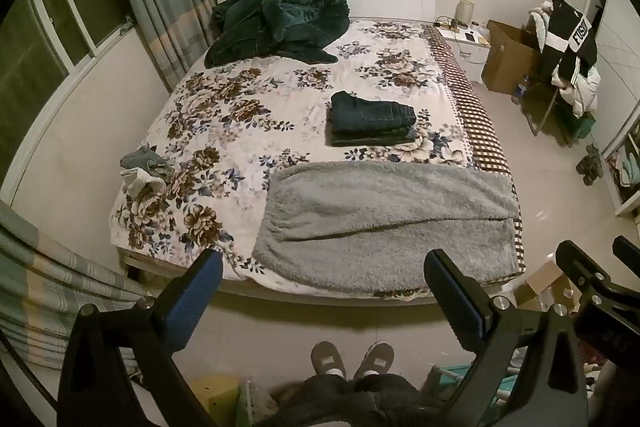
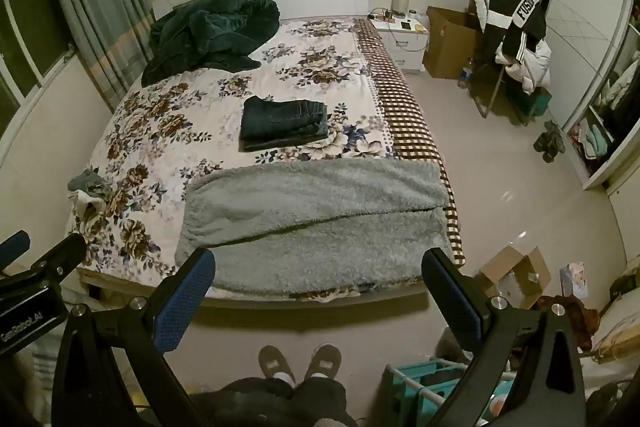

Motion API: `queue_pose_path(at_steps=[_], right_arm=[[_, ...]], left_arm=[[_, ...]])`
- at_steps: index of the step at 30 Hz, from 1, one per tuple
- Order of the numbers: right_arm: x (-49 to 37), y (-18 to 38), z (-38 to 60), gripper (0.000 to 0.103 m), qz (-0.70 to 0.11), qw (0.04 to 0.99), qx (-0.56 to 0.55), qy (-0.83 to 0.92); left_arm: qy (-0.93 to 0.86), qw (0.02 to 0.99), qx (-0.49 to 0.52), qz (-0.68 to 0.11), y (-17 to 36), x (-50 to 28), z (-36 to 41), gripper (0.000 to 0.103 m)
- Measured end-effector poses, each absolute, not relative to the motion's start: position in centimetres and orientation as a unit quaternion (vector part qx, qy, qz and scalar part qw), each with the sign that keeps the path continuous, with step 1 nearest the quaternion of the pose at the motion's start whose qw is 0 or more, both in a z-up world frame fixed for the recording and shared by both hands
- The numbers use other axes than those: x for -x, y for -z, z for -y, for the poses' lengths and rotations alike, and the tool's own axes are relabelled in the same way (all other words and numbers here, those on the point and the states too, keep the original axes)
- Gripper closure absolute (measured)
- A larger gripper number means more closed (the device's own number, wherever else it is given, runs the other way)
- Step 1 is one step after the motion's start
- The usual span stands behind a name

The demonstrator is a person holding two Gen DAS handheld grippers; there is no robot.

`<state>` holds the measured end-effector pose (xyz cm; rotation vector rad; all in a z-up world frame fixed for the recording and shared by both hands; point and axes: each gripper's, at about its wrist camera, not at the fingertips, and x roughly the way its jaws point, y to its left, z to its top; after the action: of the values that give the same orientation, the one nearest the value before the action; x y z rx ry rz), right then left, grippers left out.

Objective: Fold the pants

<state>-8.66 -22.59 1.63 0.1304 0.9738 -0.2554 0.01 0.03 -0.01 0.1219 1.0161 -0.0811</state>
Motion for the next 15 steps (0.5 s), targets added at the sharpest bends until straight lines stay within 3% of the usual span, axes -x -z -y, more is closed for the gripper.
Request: queue_pose_path(at_steps=[15], right_arm=[[8.66,-1.63,22.6,0.0,-0.466,0.874,-0.063,0.12]], left_arm=[[0.036,0.873,-0.061,-0.482,-0.01,-0.05,0.04,0.0]])
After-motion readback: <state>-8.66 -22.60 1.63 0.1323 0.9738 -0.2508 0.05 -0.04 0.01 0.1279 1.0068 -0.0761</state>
